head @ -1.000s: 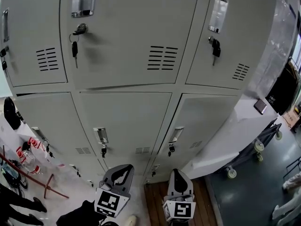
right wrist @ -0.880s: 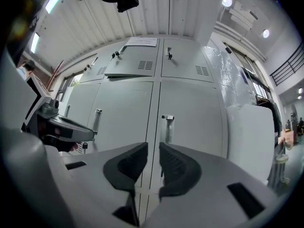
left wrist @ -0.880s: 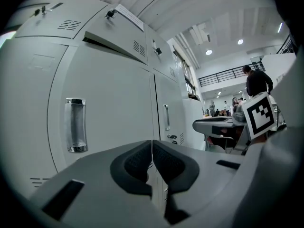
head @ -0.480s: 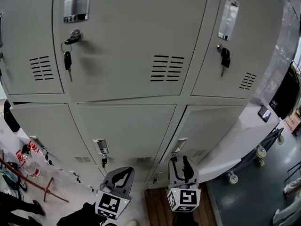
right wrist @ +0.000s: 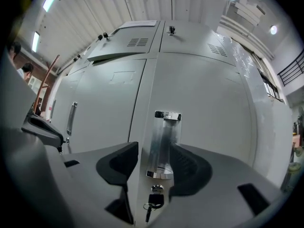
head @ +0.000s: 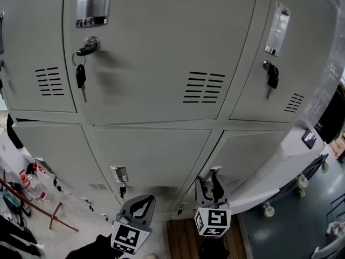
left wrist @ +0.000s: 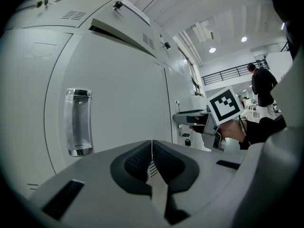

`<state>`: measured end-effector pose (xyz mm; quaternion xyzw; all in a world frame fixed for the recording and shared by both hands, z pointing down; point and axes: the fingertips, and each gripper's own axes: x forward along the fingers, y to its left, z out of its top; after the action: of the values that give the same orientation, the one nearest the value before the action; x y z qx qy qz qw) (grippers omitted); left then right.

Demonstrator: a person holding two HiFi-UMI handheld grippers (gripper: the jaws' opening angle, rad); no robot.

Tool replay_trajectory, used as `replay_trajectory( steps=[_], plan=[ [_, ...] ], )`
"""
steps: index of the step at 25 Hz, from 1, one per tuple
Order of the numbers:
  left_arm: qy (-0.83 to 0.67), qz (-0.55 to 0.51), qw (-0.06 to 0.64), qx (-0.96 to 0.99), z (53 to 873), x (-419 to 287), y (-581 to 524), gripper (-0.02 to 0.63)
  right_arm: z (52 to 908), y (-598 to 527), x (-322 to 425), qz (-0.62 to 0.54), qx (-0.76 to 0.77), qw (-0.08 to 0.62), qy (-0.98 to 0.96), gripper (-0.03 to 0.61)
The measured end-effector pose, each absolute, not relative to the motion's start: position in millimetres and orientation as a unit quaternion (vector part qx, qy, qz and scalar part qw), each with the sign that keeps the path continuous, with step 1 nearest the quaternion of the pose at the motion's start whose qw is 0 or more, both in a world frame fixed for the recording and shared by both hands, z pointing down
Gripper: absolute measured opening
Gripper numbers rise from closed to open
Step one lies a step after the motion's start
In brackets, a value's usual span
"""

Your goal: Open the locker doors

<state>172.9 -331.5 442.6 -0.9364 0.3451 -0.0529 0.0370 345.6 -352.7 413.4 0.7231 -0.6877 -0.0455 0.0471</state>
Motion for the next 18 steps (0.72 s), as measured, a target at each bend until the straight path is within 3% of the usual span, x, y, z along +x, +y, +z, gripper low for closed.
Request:
replay_trajectory(
  steps=[11,18],
  plan=[
    [0.346,-0.05,0.038,-0.936,441.4,173.2,-329.5,0.026,417.9,-356.0,341.2,-0.043,0.72,0.062,-0.69,0.137],
    [0.346,-0.046,0.039,-0.936,438.5,170.1,-323.0,0.026,416.8,-345.4,340.7,-0.042,0.721,0.064,-0.689,0.137]
  ],
)
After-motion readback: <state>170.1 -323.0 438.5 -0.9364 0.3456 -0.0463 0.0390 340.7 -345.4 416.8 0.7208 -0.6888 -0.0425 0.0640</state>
